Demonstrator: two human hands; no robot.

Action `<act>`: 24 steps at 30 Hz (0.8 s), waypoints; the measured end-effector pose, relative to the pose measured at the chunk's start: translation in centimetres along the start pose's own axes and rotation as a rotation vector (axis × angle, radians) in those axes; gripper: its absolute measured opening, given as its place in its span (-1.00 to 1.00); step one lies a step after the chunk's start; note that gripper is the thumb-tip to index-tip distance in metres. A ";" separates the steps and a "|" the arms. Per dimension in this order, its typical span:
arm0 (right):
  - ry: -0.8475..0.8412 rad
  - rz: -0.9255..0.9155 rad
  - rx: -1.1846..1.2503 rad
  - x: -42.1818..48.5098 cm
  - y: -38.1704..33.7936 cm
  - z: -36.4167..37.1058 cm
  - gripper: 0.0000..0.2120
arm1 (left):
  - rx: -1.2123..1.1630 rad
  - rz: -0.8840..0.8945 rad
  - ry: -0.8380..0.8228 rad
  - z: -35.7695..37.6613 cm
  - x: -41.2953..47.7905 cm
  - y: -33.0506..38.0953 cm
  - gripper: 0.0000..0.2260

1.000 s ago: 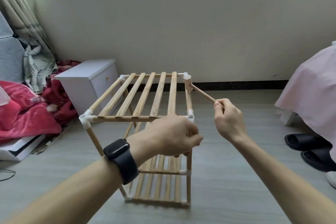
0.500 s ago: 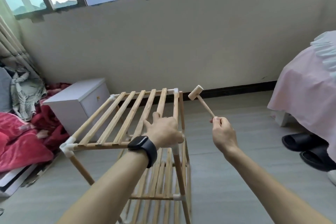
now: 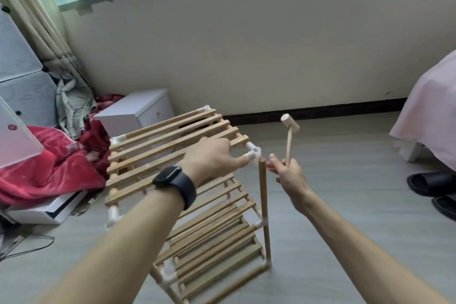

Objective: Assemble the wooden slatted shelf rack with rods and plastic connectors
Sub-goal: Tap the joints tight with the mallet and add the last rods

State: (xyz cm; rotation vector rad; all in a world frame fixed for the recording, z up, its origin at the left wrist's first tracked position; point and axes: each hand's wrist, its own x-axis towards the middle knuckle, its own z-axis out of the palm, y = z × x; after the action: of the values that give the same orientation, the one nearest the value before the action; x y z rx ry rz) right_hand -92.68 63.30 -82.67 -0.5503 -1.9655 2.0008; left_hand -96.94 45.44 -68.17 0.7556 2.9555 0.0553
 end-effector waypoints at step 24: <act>-0.202 -0.325 -0.258 -1.0 4.8 1.4 -0.47 | -0.632 -0.068 -0.144 3.2 5.0 2.2 -0.75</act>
State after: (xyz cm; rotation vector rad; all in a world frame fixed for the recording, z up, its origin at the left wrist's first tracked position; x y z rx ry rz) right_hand -92.12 61.46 -87.37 -0.0705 -2.2794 1.6714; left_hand -99.94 49.76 -71.57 0.5324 2.5766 0.8391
